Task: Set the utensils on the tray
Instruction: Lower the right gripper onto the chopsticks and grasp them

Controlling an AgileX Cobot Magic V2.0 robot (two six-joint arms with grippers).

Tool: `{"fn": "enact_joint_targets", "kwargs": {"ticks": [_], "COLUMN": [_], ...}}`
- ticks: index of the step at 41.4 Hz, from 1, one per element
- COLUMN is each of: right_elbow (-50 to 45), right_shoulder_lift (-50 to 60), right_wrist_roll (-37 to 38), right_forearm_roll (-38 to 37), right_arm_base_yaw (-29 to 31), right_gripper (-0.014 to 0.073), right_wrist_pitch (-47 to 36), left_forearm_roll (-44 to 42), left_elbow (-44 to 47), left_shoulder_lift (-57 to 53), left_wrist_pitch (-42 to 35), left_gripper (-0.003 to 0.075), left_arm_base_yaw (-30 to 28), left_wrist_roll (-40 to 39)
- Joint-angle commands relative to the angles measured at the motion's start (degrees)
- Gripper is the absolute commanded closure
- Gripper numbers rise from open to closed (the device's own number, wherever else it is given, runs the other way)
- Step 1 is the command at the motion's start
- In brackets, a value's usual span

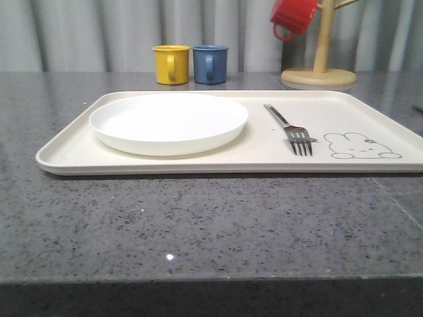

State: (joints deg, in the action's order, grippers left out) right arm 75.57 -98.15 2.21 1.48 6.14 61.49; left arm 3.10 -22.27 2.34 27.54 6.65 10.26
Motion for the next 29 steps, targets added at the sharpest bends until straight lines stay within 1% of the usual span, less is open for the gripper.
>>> {"fn": "enact_joint_targets", "kwargs": {"ticks": [1,4,6,12,15,23,29], "right_elbow": [1.14,1.14,1.31,1.31,1.37,1.37,1.43], "right_shoulder_lift": [1.31,1.24,1.24,2.00,2.68,6.33,9.43], "right_wrist_roll": [-0.83,-0.83,-0.83,-0.83,-0.83,-0.51,1.79], "right_forearm_roll": [0.09,0.09,0.09,0.09,0.09,0.17,0.51], "right_arm_base_yaw": [0.32,0.32,0.32,0.32,0.32,0.27,-0.13], "right_gripper": [0.0337,0.0340,0.0362,0.0528,0.0576,0.0584,0.0584], "right_wrist_pitch": [-0.59,-0.54,-0.31,-0.26,-0.36,0.14,2.95], "left_forearm_roll": [0.66,0.66,0.66,0.66,0.66,0.66,0.66], "left_elbow": [-1.34,-1.34,-1.34,-1.34,-1.34,-1.34,-1.34], "left_shoulder_lift": [0.74,0.74,0.74,0.74,0.74,0.74,0.74], "left_wrist_pitch": [-5.14,-5.14,-5.14,-5.14,-5.14,-5.14,-5.14], "left_gripper": [0.0739,0.0739,0.0739,0.0739,0.0739,0.0739,0.0739], "left_arm_base_yaw": [-0.10,-0.10,-0.10,-0.10,-0.10,-0.10,-0.10], "left_wrist_roll": [-0.59,-0.59,-0.59,-0.59,-0.59,-0.59,-0.59]}}
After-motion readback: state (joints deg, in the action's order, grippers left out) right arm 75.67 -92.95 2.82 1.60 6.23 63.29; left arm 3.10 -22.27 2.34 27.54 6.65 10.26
